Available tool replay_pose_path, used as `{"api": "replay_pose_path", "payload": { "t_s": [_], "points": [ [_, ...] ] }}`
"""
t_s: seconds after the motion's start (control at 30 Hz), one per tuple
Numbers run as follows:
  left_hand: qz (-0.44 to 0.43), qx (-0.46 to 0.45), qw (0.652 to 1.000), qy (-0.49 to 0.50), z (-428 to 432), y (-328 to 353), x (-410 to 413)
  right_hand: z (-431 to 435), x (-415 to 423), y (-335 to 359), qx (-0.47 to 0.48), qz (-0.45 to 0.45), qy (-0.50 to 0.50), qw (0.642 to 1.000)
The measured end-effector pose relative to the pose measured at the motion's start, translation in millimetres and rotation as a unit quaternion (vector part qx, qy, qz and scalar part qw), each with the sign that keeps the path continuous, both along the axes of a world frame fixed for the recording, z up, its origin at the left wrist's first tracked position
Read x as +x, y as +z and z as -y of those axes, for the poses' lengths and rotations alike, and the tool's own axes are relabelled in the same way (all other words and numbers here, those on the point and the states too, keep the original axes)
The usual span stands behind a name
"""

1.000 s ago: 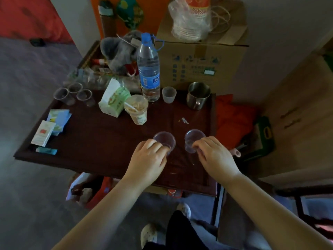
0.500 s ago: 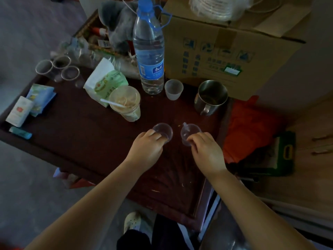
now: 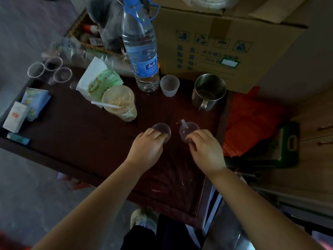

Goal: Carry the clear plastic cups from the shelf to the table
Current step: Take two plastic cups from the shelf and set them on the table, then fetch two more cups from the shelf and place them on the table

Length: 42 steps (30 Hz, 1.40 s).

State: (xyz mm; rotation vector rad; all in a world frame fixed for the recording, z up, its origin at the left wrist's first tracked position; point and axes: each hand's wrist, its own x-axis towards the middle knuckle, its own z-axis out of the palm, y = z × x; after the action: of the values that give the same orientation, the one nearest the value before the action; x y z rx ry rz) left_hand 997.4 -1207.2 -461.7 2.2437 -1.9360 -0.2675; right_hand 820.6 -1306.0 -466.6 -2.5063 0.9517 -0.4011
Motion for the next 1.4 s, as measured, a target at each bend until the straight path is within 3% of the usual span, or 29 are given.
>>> {"api": "replay_pose_path", "payload": {
  "t_s": [0.17, 0.4, 0.6, 0.77, 0.93, 1.1, 1.23, 1.4],
  "points": [
    [-0.035, -0.023, 0.999, 0.023, -15.5, 13.2, 0.7, -16.0, -6.6, 19.2, -0.003, -0.011, -0.031, 0.999],
    [-0.086, -0.134, 0.987, -0.001, -42.4, 77.9, 17.8, -63.6, -10.2, 86.7, -0.038, 0.056, -0.152, 0.986],
    [-0.136, -0.185, 0.957, -0.18, -66.6, 171.0, 29.5, -143.0, -24.6, 174.5, -0.124, 0.093, -0.277, 0.948],
    [-0.133, -0.208, 0.924, -0.294, -112.6, 242.1, 30.5, -235.7, -44.5, 240.5, -0.186, 0.063, -0.359, 0.912],
    [-0.237, -0.169, 0.869, -0.401, -167.4, 294.2, -22.5, -347.5, -72.4, 296.8, -0.242, 0.058, -0.457, 0.854],
    [-0.223, -0.198, 0.787, -0.54, -247.0, 344.1, -113.9, -480.3, -128.9, 353.0, -0.28, 0.0, -0.555, 0.784],
    [-0.227, -0.212, 0.719, -0.622, -344.6, 368.7, -187.9, -610.1, -171.4, 377.5, -0.304, -0.038, -0.64, 0.705],
    [-0.167, -0.233, 0.67, -0.684, -491.6, 376.5, -283.9, -797.0, -209.9, 382.0, -0.275, -0.097, -0.738, 0.609]
  ]
}}
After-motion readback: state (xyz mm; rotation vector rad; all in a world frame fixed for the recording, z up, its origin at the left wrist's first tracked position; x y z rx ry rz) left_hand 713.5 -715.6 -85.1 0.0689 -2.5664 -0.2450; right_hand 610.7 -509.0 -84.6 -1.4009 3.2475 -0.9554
